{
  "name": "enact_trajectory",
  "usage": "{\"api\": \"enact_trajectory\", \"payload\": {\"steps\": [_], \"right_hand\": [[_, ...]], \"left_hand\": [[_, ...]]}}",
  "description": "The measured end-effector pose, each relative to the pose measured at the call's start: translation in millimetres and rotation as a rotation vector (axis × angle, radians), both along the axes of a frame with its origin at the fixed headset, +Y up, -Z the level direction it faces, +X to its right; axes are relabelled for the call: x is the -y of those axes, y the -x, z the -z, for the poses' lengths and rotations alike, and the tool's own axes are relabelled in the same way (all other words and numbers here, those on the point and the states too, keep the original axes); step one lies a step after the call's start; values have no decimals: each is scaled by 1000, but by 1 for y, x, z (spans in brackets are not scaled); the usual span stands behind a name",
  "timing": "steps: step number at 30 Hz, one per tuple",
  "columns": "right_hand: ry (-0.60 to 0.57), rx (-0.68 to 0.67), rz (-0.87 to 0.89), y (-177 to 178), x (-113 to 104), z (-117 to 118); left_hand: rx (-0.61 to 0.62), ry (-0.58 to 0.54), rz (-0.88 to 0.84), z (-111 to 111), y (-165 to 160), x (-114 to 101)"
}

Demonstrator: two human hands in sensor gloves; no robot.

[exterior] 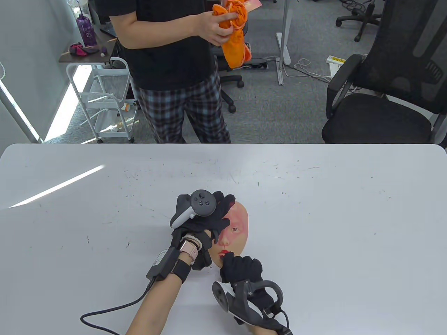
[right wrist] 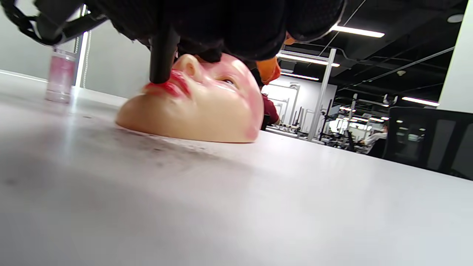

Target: Apply lipstick on mannequin lips

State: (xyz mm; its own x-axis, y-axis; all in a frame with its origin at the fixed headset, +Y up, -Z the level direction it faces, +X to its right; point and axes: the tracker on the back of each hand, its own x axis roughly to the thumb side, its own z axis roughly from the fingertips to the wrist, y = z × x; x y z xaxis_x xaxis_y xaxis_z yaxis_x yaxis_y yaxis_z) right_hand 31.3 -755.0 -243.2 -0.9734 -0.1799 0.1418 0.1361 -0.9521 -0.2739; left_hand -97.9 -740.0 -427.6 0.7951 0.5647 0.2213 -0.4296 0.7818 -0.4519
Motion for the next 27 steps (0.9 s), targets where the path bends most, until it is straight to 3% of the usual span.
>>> {"api": "enact_trajectory", "payload": {"steps": [9, 14, 18, 27], "right_hand": [[74, -36, -36, 18, 3, 8], [37, -6, 100, 0, 0, 5], [112, 49, 261, -22, 3, 10], [195, 34, 350, -32, 5, 15]], "left_hand": [[-1, 0, 1, 0, 0, 0], [-1, 0, 1, 0, 0, 0], [-2, 1, -3, 0, 0, 0], [-3, 3, 1, 0, 0, 0]]}}
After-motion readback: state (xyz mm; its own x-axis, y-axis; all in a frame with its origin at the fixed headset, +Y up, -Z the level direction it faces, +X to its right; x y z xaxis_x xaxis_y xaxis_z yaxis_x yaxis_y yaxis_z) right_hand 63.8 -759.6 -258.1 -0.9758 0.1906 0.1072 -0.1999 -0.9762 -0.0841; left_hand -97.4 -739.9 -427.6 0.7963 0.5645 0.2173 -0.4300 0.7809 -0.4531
